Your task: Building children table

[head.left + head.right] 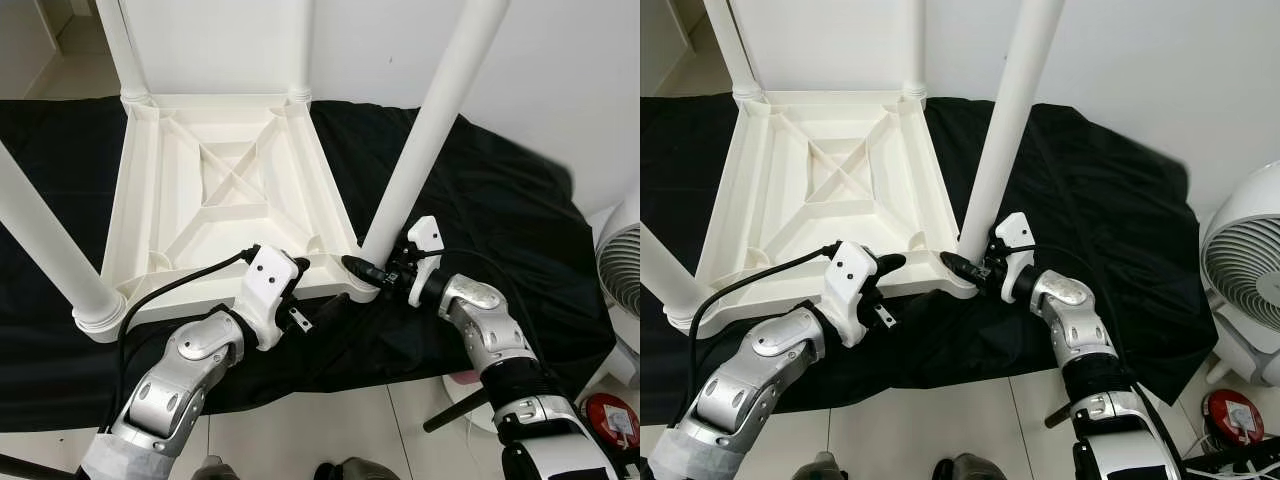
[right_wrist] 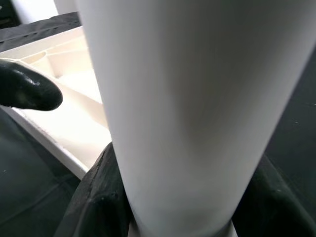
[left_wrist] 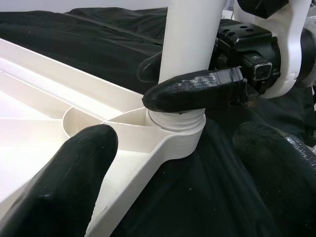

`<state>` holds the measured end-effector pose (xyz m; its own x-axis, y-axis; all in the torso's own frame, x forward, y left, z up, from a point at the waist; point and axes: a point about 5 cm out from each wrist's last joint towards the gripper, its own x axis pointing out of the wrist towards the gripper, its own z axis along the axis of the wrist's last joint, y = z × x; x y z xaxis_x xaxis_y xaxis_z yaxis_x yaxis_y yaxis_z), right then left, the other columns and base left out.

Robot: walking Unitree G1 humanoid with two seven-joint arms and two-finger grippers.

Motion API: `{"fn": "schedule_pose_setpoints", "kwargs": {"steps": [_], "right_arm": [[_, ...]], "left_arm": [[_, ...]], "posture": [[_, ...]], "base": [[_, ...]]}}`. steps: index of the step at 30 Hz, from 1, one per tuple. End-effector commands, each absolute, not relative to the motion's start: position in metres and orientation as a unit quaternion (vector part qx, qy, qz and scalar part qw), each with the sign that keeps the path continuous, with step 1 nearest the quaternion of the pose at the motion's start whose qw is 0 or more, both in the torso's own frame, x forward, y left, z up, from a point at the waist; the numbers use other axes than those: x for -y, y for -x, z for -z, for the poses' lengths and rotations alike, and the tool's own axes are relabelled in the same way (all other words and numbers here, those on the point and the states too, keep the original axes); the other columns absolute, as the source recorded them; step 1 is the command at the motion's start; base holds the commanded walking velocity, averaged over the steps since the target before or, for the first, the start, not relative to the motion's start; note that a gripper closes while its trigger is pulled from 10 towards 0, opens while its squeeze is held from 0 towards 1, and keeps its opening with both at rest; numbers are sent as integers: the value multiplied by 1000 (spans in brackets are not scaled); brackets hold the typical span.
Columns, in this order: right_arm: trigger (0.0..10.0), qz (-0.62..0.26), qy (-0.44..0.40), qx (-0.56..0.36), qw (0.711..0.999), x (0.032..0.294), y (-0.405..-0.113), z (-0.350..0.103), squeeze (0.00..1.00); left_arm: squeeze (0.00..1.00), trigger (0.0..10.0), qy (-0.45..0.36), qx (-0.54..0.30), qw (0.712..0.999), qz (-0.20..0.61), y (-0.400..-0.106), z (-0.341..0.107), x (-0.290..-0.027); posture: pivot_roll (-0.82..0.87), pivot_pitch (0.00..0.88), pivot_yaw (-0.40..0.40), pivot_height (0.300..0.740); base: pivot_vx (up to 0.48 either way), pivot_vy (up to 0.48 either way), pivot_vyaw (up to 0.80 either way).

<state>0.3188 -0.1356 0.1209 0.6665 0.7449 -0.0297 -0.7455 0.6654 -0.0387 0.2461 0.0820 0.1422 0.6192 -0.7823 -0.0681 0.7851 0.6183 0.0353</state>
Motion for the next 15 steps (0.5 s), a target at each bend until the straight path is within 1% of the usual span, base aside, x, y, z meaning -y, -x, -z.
{"fn": "schedule_pose_setpoints", "kwargs": {"steps": [1, 3, 7, 10, 12, 15], "right_arm": [[10000, -342, 19, -14, 940, 133, -319, -115, 0], [10000, -308, 23, -11, 951, 125, -314, -113, 0], [10000, -293, 17, -8, 956, 121, -311, -114, 0], [10000, -237, 7, 0, 972, 112, -304, -117, 0], [10000, -224, 7, -1, 975, 111, -302, -117, 0], [10000, -148, -3, 10, 989, 108, -300, -122, 0]], "left_arm": [[0, 10000, -30, -27, 890, 455, -243, -141, -78], [0, 10000, -29, -27, 889, 456, -243, -140, -77], [0, 10000, -29, -26, 889, 455, -243, -140, -77], [0, 10000, -27, -22, 891, 452, -245, -141, -76], [0, 10000, -26, -22, 892, 452, -245, -141, -76], [0, 10000, -24, -22, 891, 454, -244, -141, -75]], "posture": [[78, 13, -81, 740], [72, 12, -81, 740], [69, 12, -81, 740], [67, 13, -83, 740], [66, 14, -85, 740], [65, 14, -84, 740]], "base": [[0, 0, 0], [0, 0, 0], [0, 0, 0], [0, 0, 0], [0, 0, 0], [0, 0, 0]]}}
